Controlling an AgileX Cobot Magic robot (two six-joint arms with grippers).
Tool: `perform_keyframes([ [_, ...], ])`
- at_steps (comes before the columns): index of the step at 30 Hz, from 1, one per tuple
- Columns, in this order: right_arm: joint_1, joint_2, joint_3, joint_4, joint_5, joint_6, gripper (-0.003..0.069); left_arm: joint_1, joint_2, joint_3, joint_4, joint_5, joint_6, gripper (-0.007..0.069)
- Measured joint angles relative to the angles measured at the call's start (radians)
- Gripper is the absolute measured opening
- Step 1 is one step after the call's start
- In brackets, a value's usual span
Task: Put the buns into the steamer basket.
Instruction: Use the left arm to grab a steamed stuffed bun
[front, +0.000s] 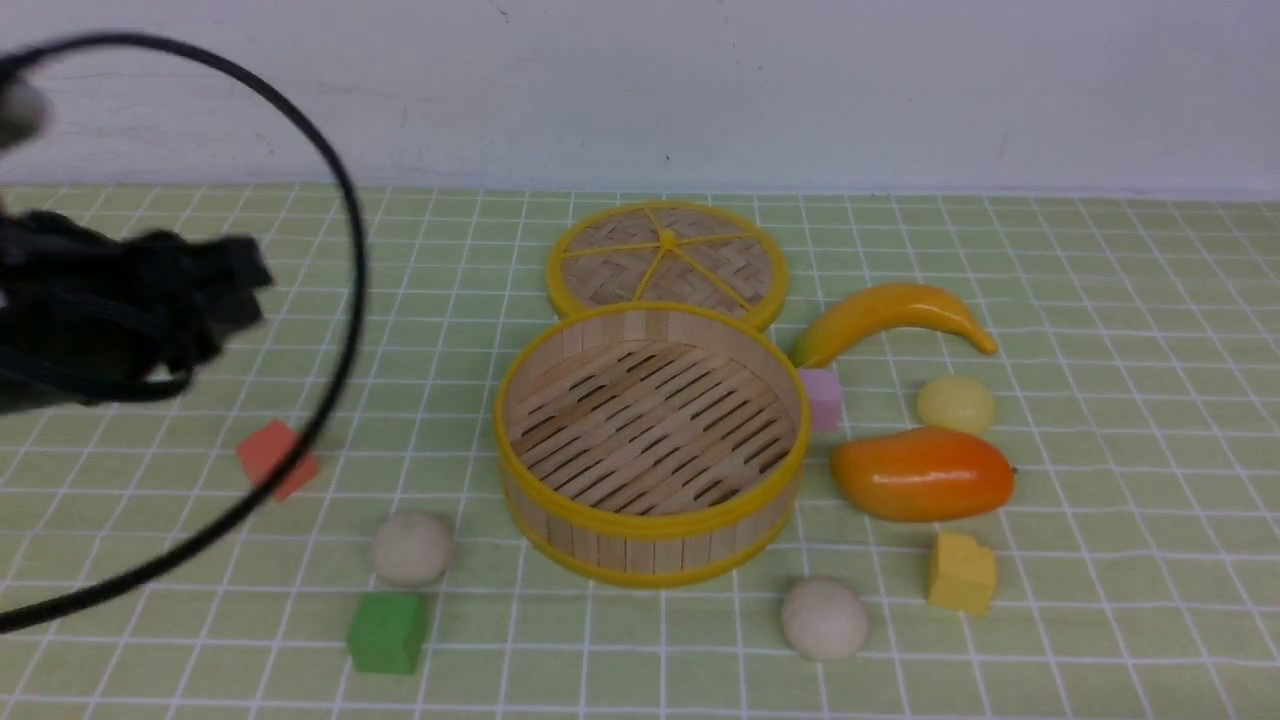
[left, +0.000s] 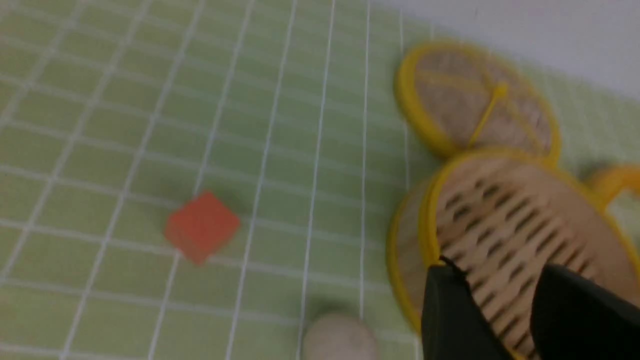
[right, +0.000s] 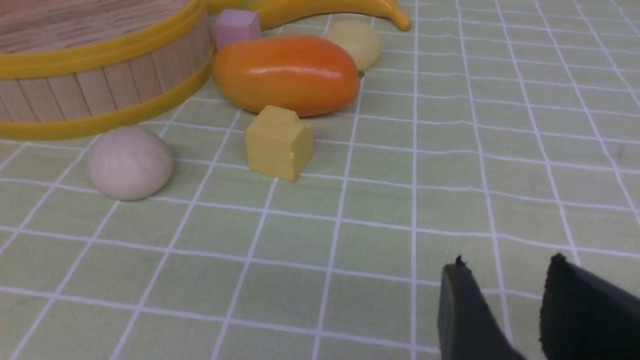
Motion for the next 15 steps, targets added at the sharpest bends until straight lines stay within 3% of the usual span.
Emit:
perform_keyframes([
  [8,0.000,0.000,0.000,0.000,0.000,0.000,0.0239,-0.090,0.325,-0.266,0.006,0.334,0.114,0.0238],
  [15,0.000,0.000,0.000,0.000,0.000,0.000,0.0239,-0.090,0.472,-0.358,0.019,0.385,0.119,0.0238],
])
